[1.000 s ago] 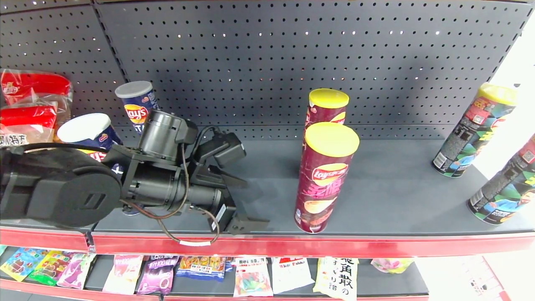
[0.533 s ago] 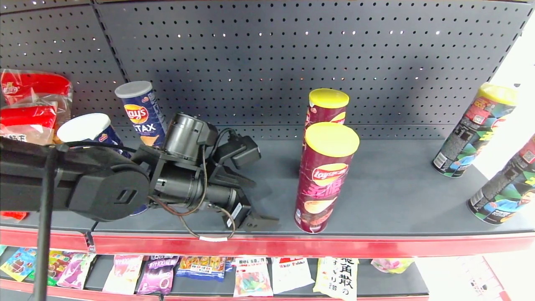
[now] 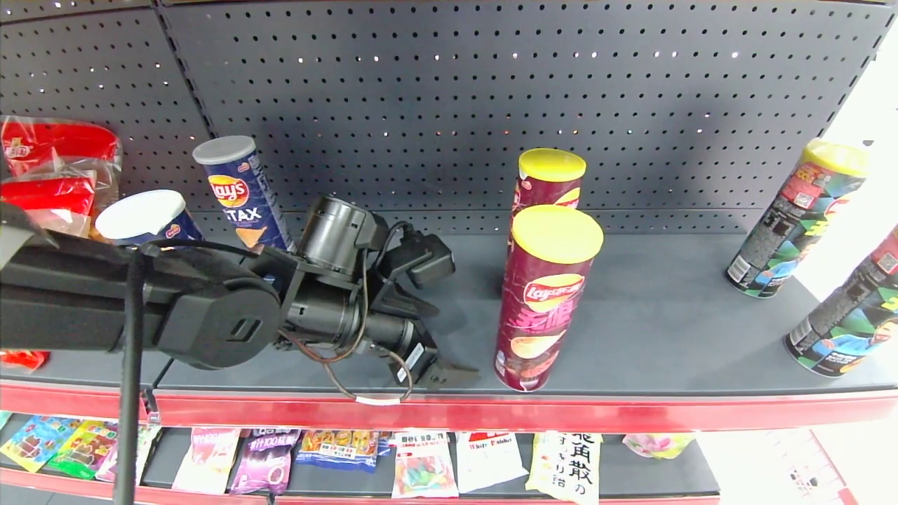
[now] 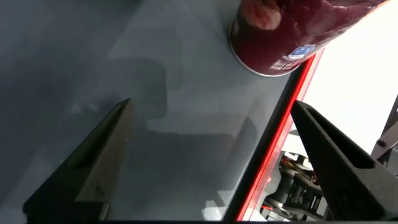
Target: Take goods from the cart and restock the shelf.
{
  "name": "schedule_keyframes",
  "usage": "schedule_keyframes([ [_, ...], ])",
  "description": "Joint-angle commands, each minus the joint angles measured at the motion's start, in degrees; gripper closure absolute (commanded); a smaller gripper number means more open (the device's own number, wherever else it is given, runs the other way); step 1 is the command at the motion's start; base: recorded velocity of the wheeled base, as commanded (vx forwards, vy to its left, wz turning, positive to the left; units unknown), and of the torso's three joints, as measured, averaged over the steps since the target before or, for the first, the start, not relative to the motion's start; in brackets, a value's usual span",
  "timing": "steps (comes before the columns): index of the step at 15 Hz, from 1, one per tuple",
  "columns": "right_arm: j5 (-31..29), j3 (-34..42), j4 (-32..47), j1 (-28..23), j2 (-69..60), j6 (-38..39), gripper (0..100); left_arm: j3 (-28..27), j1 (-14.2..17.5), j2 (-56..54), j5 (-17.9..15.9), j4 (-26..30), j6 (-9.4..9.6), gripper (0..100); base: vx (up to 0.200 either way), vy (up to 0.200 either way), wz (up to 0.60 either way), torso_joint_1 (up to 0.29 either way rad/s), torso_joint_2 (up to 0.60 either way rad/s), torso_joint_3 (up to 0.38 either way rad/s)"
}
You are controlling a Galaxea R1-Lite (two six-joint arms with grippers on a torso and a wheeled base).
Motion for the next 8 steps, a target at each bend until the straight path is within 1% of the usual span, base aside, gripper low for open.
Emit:
schedule_keyframes([
  [1,0.0,0.0,0.0,0.0,0.0,0.0,0,0.0,-0.4,0.3,-0.1,0.0,0.06,0,0.000,0.000,0.00,0.000,0.00,0.000],
  [6,0.0,0.0,0.0,0.0,0.0,0.0,0,-0.7,-1.0,1.8,0.1,0.0,0.06,0,0.000,0.000,0.00,0.000,0.00,0.000],
  [8,0.0,0.0,0.0,0.0,0.0,0.0,0,-1.9,-1.0,3.0,0.3,0.0,0.06,0,0.000,0.000,0.00,0.000,0.00,0.000],
])
